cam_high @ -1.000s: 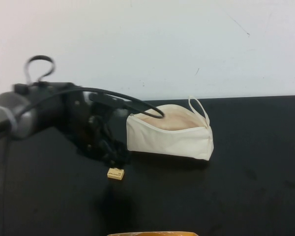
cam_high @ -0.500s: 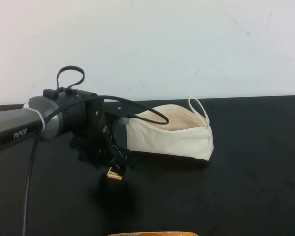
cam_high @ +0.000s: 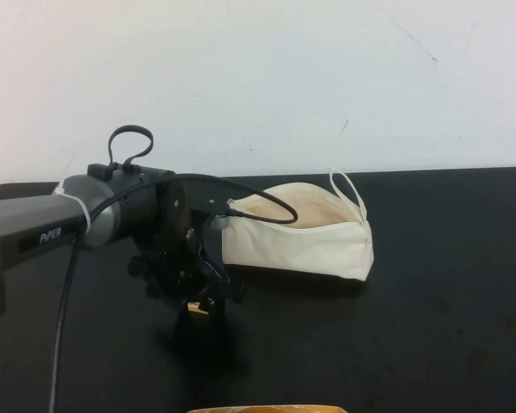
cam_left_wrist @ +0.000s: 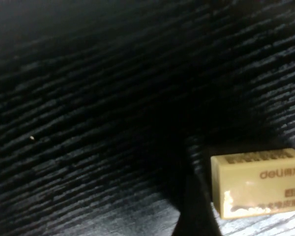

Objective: Put eraser into pencil case
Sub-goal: Pick up the eraser from the table

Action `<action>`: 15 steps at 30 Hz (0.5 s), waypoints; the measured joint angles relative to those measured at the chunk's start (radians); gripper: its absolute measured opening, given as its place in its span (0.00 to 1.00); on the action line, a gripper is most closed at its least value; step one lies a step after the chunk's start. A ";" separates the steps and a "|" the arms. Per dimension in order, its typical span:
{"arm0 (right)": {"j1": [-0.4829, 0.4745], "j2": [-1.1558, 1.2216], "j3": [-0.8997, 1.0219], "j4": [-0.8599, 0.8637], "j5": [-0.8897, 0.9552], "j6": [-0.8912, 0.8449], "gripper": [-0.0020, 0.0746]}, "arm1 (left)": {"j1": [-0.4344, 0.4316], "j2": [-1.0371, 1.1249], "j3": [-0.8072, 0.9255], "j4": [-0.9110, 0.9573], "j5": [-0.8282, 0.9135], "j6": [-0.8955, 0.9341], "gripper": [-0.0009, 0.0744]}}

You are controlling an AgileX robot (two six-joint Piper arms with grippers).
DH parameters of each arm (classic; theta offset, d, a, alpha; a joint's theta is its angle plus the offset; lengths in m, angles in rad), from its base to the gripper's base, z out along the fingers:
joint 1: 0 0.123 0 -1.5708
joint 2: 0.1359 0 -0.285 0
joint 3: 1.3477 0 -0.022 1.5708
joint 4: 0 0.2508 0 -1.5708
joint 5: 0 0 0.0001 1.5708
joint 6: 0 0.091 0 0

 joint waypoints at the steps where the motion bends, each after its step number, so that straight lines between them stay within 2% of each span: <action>1: 0.000 0.000 0.000 0.000 0.000 0.000 0.02 | 0.000 0.001 0.000 0.000 0.000 0.000 0.57; 3: 0.000 0.000 0.000 0.000 0.000 0.000 0.02 | 0.000 0.002 0.000 0.000 0.000 -0.002 0.52; 6: 0.000 0.000 0.000 0.000 0.000 0.000 0.02 | 0.000 0.002 -0.006 0.000 0.000 -0.017 0.38; 9: 0.000 0.000 0.000 0.000 0.000 0.000 0.02 | 0.000 0.007 -0.020 0.000 0.017 -0.027 0.38; 15: 0.000 0.000 0.000 0.000 0.000 0.000 0.02 | 0.000 -0.028 -0.081 0.004 0.180 -0.011 0.38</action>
